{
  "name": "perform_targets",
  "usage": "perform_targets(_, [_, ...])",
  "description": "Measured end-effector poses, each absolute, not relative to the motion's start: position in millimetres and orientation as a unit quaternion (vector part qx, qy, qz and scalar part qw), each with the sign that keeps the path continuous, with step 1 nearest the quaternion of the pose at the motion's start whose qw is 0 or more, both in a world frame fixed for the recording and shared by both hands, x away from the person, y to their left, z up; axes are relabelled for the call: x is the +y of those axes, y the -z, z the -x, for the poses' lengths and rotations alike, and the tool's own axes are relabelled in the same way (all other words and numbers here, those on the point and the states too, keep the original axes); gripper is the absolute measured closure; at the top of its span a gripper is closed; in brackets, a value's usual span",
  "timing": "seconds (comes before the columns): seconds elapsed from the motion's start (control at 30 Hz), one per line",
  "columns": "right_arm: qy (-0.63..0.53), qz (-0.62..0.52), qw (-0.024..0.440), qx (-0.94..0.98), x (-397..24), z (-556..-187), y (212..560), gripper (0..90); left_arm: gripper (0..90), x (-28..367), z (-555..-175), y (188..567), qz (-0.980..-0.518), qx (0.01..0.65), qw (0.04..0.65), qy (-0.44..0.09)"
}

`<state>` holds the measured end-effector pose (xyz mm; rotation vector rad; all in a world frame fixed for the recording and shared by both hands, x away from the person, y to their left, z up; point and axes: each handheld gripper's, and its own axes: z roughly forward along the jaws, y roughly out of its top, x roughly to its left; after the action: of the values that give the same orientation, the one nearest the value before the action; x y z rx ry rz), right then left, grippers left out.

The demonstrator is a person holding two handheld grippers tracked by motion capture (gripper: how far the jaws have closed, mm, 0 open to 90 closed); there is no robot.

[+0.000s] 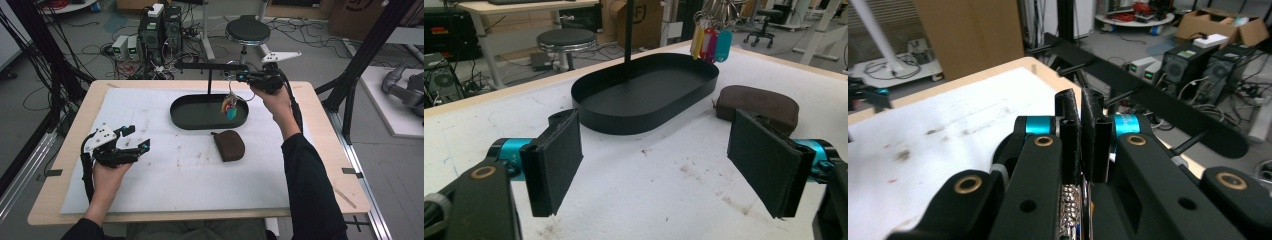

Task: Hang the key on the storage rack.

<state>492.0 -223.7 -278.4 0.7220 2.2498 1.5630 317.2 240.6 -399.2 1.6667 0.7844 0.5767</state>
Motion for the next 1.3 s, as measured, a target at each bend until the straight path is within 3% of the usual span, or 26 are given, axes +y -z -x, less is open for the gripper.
perform_targets(0.5, [-0.541,-0.309,0.169,0.764,-230,-521,296,87.5,21.8,243,-316,400,-0.709,0.334,0.571,-0.246])
perform_targets(1.3, [-0.536,-0.344,0.189,0.747,-236,-533,306,87.5,21.8,246,-316,403,-0.71,0.334,0.57,-0.243])
